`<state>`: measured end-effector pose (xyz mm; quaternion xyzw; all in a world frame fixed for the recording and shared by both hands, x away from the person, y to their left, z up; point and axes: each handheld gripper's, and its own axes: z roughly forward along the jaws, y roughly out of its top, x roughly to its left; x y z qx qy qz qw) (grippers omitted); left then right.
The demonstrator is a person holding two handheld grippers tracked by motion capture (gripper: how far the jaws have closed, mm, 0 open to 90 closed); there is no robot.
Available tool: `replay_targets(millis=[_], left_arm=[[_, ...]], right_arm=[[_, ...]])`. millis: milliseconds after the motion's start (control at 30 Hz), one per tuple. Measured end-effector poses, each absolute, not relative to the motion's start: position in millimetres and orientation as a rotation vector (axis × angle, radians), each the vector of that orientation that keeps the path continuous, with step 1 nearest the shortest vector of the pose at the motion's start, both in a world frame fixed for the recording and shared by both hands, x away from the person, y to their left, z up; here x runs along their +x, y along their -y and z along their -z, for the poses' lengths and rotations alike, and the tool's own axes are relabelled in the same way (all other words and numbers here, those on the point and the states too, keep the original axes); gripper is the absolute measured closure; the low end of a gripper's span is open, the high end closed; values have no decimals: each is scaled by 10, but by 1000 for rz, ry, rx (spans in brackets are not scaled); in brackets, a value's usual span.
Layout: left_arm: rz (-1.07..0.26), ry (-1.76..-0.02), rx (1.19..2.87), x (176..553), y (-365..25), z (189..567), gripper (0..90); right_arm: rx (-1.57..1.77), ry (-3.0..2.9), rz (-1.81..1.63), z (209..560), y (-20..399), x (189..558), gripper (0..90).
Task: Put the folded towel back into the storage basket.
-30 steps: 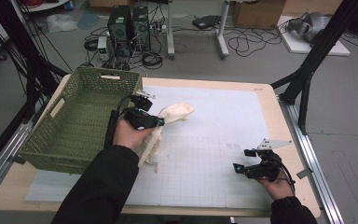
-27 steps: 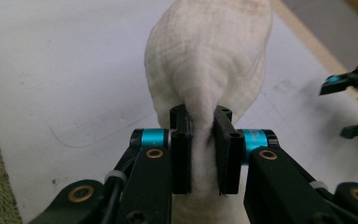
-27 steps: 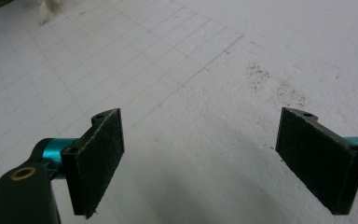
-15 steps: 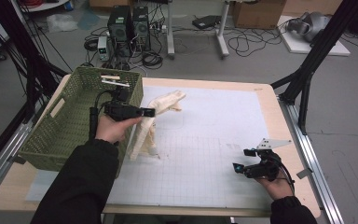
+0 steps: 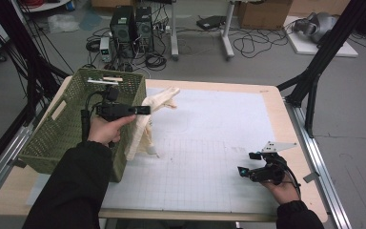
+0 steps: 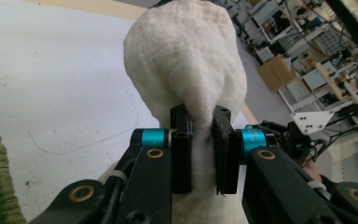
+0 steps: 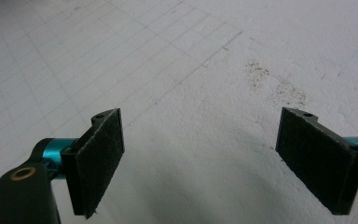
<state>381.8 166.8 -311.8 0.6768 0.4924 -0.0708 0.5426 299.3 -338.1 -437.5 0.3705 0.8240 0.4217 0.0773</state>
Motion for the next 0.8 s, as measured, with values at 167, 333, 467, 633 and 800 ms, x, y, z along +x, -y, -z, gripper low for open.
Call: replay_targets(millis=[167,333,467,633,800], left_arm=[[171,-1176,1576,3810,-1728,3105,796],[167,-1182,1559,3806,-1765,3086,796],[170,-1188,1529,3801,-1825,3066,796],[181,-1190,1461,3795,-1943,3023,796],[191,-1194,1387,3796,-2092,2977,796]], right_arm=[[1111,-2474,-1256,4381,3373,2996,144],[1108,-2478,-1256,4387,3369,3001,144],[1108,-2481,-1256,4394,3365,3004,144],[1108,-2483,-1250,4399,3361,3009,144],[1110,-2490,-1246,4404,3351,3012,144]])
